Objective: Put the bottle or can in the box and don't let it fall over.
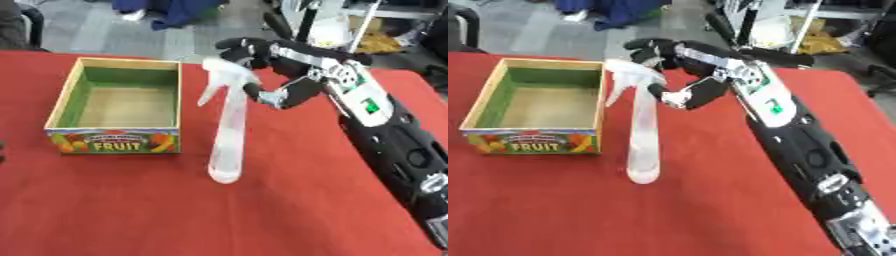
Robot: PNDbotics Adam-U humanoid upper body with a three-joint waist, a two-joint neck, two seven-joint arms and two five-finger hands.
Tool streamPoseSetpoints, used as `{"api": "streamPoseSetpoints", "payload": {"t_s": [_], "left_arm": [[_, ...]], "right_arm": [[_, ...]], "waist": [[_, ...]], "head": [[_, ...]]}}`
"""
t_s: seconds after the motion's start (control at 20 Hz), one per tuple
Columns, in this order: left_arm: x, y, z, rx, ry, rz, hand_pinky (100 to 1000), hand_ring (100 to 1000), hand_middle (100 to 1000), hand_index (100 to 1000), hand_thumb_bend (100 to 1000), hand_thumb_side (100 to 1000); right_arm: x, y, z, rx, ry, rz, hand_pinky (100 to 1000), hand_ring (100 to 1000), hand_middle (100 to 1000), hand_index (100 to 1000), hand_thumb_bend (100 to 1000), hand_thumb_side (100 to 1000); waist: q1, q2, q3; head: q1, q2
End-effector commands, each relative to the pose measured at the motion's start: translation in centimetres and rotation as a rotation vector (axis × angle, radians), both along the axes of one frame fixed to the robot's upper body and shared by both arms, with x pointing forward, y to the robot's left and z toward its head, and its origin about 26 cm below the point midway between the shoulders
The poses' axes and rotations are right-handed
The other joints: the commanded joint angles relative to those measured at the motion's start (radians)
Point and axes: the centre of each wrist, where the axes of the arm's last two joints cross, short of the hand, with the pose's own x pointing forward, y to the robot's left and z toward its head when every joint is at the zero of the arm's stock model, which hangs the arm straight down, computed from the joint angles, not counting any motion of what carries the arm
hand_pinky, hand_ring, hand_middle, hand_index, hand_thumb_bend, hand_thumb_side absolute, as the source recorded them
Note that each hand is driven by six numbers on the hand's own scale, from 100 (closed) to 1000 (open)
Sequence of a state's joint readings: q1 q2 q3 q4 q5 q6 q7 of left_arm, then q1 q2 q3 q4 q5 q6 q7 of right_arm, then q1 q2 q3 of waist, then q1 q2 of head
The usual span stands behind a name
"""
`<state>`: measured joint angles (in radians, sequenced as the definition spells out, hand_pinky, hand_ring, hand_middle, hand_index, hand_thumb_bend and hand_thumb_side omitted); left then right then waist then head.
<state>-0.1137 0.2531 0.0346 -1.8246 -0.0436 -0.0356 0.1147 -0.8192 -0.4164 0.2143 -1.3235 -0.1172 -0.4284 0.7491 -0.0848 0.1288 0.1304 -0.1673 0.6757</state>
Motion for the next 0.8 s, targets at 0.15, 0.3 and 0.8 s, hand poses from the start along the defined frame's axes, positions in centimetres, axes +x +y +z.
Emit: {"api": "streamPoseSetpoints", "payload": {"t_s": [0.15, 0.3, 0.8], "left_arm": [[0.05, -0.05, 0.65, -0.001, -0.024, -0.011, 768, 770, 614, 762, 119, 781], [0.04, -0.05, 0.64, -0.001, -0.023, -0.013, 768, 770, 614, 762, 119, 781], [0.01, -0.02, 0.58, -0.003, -0.021, -0.014, 769, 770, 614, 762, 117, 783]], "right_arm": [[-0.68, 0.52, 2.35, -0.118, -0.172, 0.17, 719, 989, 1000, 856, 100, 240], [-0.9, 0.86, 2.57, -0.122, -0.177, 0.182, 707, 978, 998, 853, 100, 237], [-0.86, 0.93, 2.42, -0.137, -0.18, 0.178, 652, 921, 946, 800, 100, 236]], "waist": [[0.007, -0.017, 0.0], [0.008, -0.019, 0.0], [0.009, -0.022, 0.0]], "head": [[0.003, 0.002], [0.004, 0.003], [0.007, 0.006]]}}
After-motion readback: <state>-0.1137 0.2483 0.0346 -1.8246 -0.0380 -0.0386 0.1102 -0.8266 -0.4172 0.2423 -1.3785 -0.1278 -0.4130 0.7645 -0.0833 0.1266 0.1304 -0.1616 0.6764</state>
